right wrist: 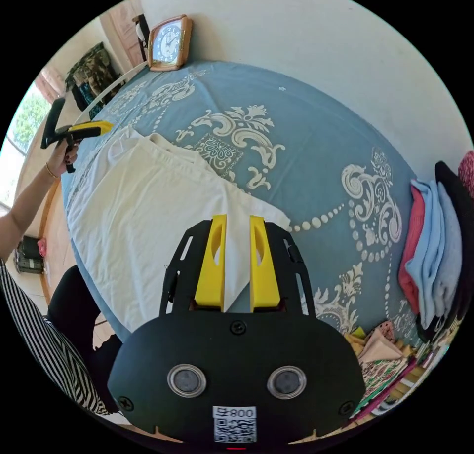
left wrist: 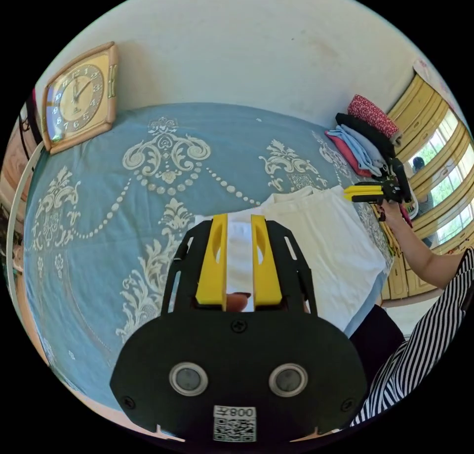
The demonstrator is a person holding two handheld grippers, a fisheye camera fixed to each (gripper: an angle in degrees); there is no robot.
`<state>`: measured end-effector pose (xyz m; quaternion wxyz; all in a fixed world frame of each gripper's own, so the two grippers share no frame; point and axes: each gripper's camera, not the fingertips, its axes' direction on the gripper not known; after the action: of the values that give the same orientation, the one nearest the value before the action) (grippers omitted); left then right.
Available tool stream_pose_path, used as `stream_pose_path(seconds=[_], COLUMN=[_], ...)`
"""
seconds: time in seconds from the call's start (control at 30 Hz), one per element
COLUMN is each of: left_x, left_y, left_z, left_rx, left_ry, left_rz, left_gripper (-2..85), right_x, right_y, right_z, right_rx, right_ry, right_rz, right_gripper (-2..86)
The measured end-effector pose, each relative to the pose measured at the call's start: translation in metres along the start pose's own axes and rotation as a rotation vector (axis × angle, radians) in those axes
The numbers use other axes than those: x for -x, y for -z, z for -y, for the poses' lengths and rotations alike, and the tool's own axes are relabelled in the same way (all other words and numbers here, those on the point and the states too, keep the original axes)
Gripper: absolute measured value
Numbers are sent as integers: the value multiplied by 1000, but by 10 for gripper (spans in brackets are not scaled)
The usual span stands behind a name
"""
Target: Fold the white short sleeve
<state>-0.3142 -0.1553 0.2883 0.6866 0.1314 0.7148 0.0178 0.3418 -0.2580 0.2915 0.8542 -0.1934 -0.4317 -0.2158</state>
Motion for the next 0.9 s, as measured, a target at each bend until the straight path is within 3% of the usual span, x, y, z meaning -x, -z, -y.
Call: stream_pose_path(seconds=[0.17,0.3,0.43,0.57,0.77,0.9], left_x=[21,11,4,40,53,51], left_y=[9,9,-2,22,74,73], left_z=[-25,-5,19,16,-6,-8], left_rx=[46,40,126,78,-29,48], left_ry=[89,30,-13,151,177,131], left_rz=[-36,-48,230,266,77,87], left_gripper=[63,43,16,11,53,55], right_x=[-29,-36,-46,-66,-87,-95], right_y=[14,21,24,41,74,89], right_z=[-39,-30,-32,-52,-66,-71], right_rx=[-8,-11,0,-60,-111,-125], right_ry=[-103,-95,-113,-170,-216,-226], right_rz=[74,54,18,71,99,77], right_gripper=[64,41,14,5,2,2])
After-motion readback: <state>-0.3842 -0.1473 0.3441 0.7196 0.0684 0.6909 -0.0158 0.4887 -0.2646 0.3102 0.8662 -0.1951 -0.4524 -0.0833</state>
